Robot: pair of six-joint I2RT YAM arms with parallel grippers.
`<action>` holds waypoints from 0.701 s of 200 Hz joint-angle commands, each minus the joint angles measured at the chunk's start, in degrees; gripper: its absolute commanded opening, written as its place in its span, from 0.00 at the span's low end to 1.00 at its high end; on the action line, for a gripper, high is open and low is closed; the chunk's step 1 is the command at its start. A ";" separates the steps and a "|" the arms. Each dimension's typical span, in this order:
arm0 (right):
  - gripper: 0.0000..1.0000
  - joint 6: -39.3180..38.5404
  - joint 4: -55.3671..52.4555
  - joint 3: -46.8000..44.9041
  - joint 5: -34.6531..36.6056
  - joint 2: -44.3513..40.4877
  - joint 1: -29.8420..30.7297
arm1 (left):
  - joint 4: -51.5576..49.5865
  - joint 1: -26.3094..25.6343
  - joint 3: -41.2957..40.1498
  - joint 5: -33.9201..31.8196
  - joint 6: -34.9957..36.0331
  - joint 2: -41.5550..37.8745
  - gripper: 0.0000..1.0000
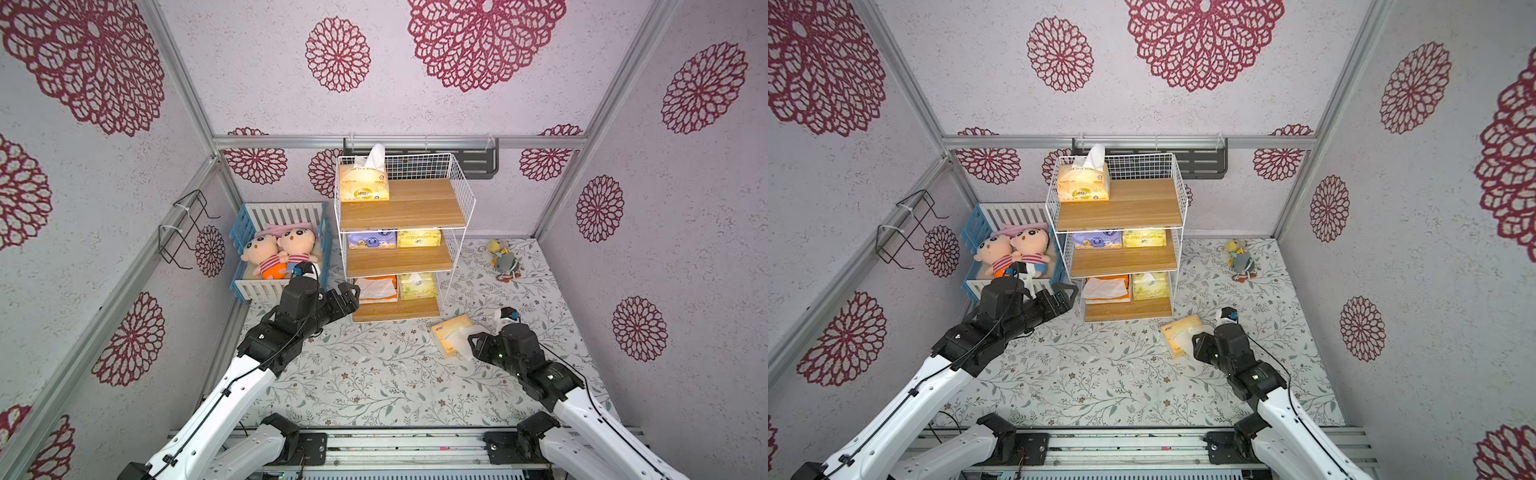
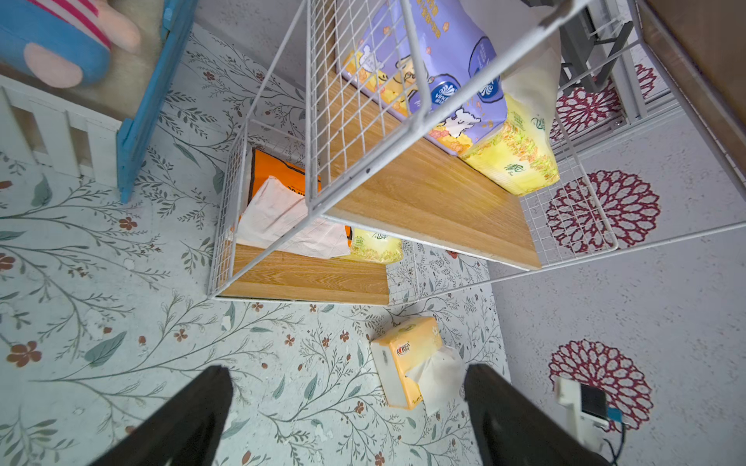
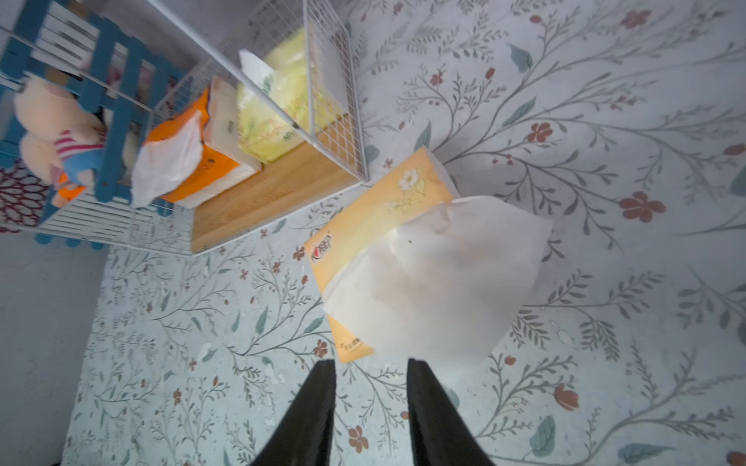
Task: Remove the tissue boxes from the shelf
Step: Place the box of tissues at the center of the board.
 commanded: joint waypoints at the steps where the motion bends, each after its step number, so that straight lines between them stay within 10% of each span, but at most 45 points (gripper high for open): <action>1: 0.36 0.52 -6.92 2.11 -3.10 -2.44 1.08 | 0.22 -0.78 -1.35 -0.74 -1.04 -0.81 0.97; 140: 0.35 13.46 26.07 1.12 3.39 25.02 18.90 | -3.64 -1.54 0.68 -4.46 -2.22 -4.54 0.97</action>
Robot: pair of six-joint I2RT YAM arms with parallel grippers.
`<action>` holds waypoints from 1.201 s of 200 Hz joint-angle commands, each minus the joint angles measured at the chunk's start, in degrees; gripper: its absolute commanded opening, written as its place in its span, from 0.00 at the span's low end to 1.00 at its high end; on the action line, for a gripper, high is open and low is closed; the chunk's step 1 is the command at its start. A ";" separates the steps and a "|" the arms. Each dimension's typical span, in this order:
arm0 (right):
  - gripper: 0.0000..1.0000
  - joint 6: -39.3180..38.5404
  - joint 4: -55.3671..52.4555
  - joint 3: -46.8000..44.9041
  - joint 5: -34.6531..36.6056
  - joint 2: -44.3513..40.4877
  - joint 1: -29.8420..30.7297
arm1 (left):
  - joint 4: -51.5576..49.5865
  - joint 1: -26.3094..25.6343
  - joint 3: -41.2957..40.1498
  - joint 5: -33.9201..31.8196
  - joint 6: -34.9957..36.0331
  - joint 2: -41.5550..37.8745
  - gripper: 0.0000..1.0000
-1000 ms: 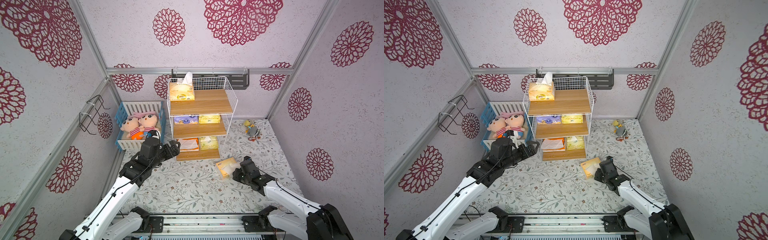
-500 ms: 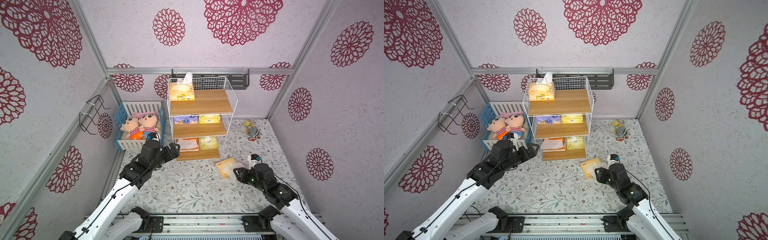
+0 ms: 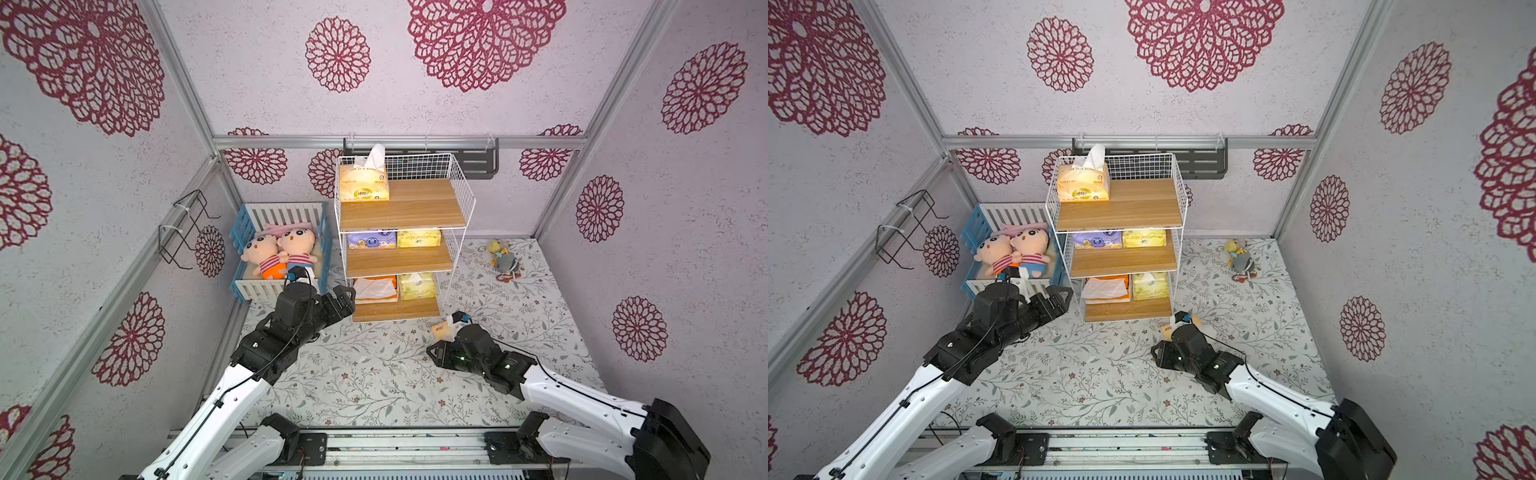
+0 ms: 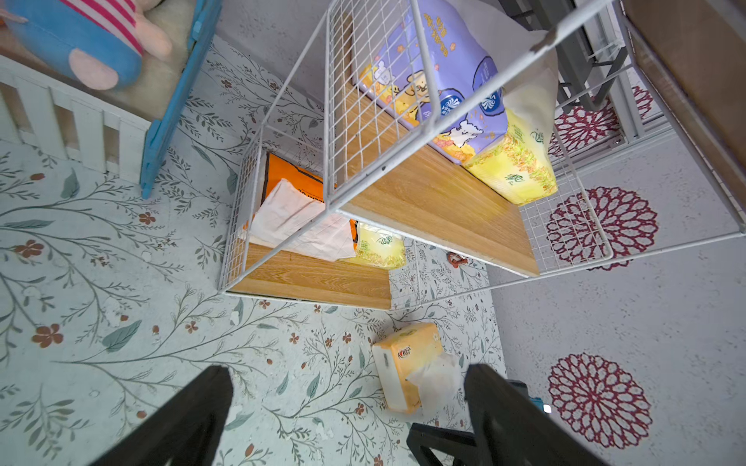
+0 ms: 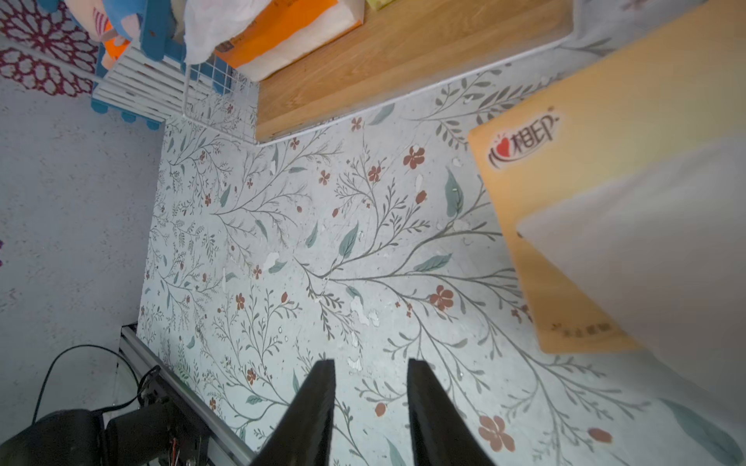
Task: Remove the tissue boxes from the shelf
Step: Place the box of tissues at the center of the board.
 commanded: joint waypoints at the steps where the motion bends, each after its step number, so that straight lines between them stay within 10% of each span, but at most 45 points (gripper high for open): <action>1: 0.35 4.36 7.30 -0.04 6.07 2.15 0.24 | -1.57 -0.67 1.16 -1.43 -0.27 -1.27 0.97; 79: 0.35 2.66 7.30 -0.56 8.48 9.54 -6.52 | -1.84 -0.75 1.16 -1.28 0.00 -0.61 0.97; 240: 0.44 -8.27 5.02 -0.38 -0.76 -6.56 -20.10 | -7.32 -0.91 3.95 -4.54 2.21 -4.18 0.97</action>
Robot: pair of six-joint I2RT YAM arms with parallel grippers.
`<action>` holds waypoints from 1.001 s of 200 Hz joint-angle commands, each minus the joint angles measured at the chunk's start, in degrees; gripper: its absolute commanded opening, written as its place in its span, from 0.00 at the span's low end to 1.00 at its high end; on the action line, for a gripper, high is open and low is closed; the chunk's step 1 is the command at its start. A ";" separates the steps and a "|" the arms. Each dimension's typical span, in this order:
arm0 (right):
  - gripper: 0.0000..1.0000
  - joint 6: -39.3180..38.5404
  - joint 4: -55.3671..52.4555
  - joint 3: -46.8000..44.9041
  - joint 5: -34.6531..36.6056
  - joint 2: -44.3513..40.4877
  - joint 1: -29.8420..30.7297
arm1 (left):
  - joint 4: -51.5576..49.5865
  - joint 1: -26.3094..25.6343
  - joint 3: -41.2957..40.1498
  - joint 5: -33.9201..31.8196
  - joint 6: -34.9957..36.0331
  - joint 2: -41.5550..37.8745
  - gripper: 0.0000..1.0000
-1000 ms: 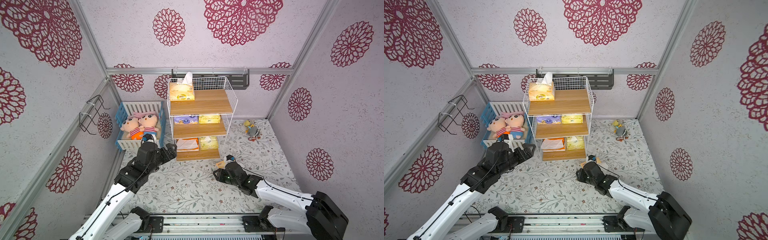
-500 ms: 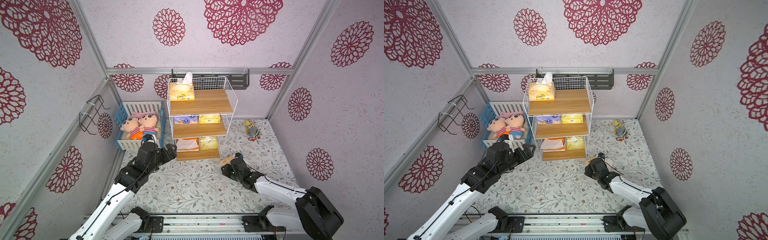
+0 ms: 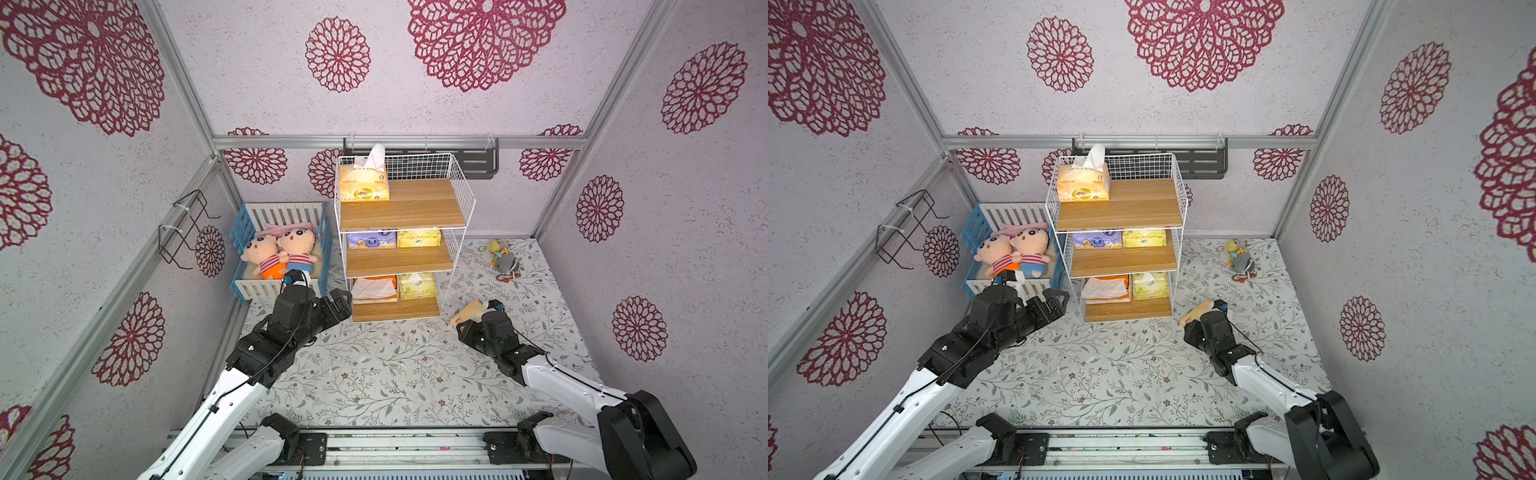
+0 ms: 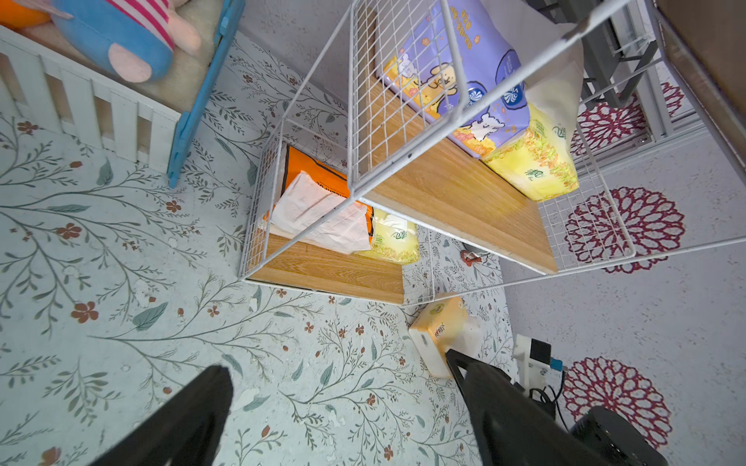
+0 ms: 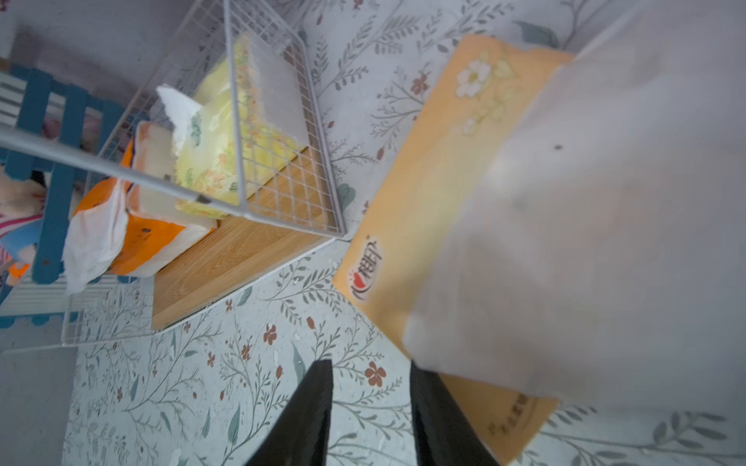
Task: Remove the tissue boxes from the shelf
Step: Place the box of tissues at the center of the board.
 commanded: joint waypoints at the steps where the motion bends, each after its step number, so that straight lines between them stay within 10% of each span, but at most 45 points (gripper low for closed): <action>1: 0.45 -3.91 -3.78 3.74 -3.27 -8.93 0.95 | -2.58 -0.60 2.87 -2.82 2.44 -2.57 0.97; 67: 0.76 -14.27 -13.40 18.29 -9.03 -27.68 5.75 | -5.20 -0.65 9.71 -8.84 7.83 -5.63 0.97; 200: 0.70 -35.10 -9.34 63.58 0.48 11.99 17.08 | 3.45 0.16 19.86 -9.44 5.59 7.24 0.97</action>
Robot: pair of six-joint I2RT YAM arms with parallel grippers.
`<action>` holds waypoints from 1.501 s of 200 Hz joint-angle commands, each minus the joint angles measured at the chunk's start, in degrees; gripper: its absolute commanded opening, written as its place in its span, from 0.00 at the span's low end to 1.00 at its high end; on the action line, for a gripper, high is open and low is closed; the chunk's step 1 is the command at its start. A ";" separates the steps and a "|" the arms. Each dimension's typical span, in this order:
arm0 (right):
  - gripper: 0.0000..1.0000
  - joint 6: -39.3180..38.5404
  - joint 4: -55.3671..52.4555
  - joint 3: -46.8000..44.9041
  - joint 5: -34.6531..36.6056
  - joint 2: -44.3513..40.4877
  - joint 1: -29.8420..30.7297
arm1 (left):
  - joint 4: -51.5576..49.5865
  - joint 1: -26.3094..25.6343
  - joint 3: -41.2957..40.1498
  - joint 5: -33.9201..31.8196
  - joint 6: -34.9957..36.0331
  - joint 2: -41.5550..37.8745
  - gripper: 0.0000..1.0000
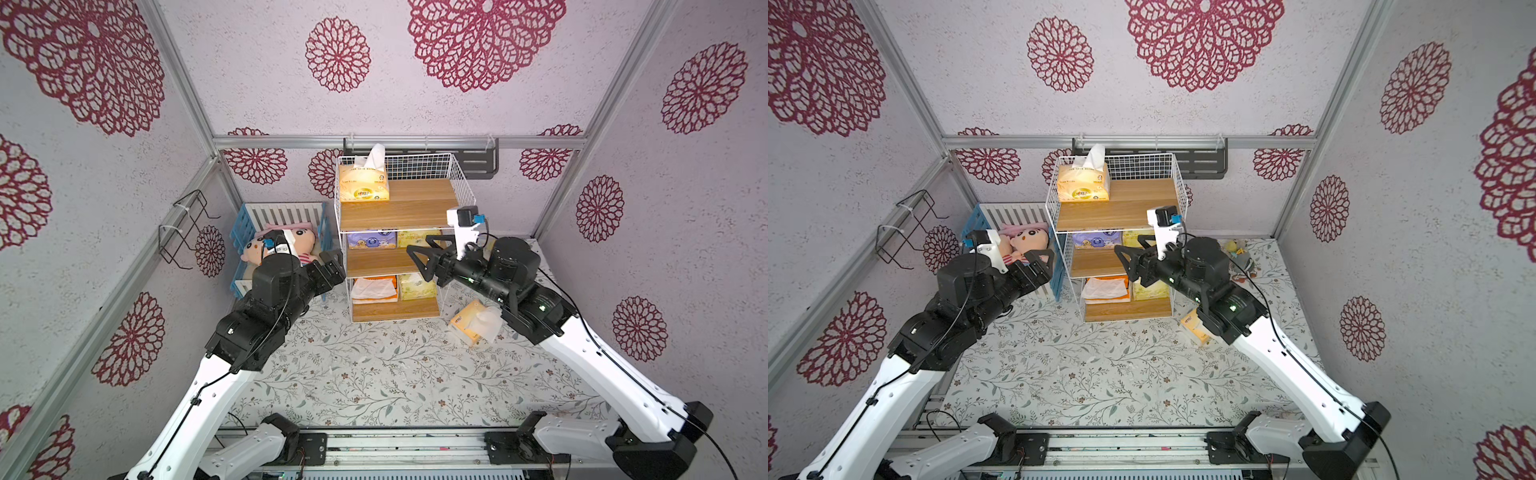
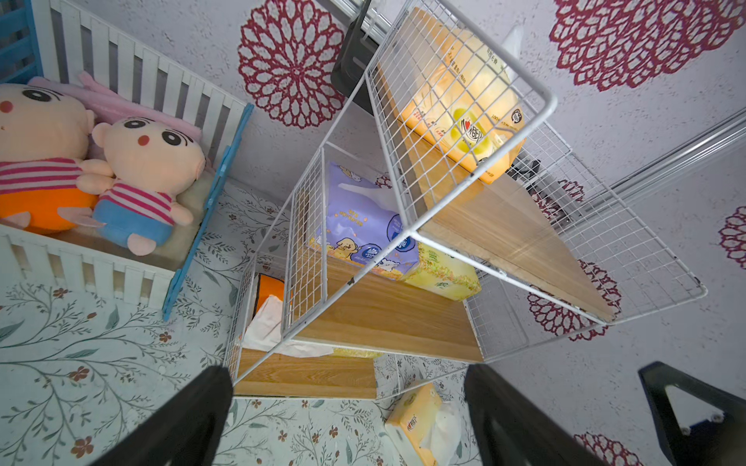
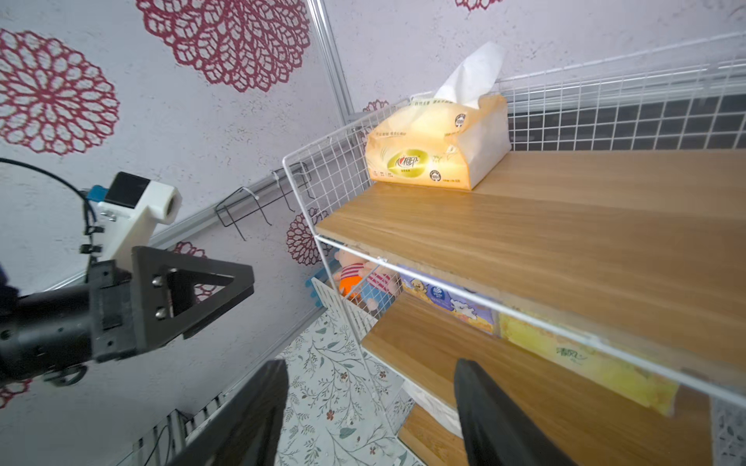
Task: Remove the tissue boxes from the shelf
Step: Place the box of tissues at the center of the board, then pick up a box of tissues from the shelf.
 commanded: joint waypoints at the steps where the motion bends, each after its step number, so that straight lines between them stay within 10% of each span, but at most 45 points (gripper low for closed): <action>1: 0.70 -4.47 2.59 7.37 6.53 4.49 0.09 | 3.54 0.29 -0.14 -0.76 -0.70 -0.25 0.97; 117: 0.69 -7.54 -20.86 58.54 12.79 41.40 -2.92 | 8.38 8.41 -4.71 11.97 -0.56 2.86 0.97; 227: 0.64 -2.63 -13.97 59.27 4.99 46.46 -4.57 | 9.63 9.77 -10.49 14.81 0.72 0.98 0.97; 300: 0.29 -2.89 -12.91 59.27 3.39 46.76 -4.54 | 9.35 9.71 -10.95 14.98 0.17 -0.20 0.97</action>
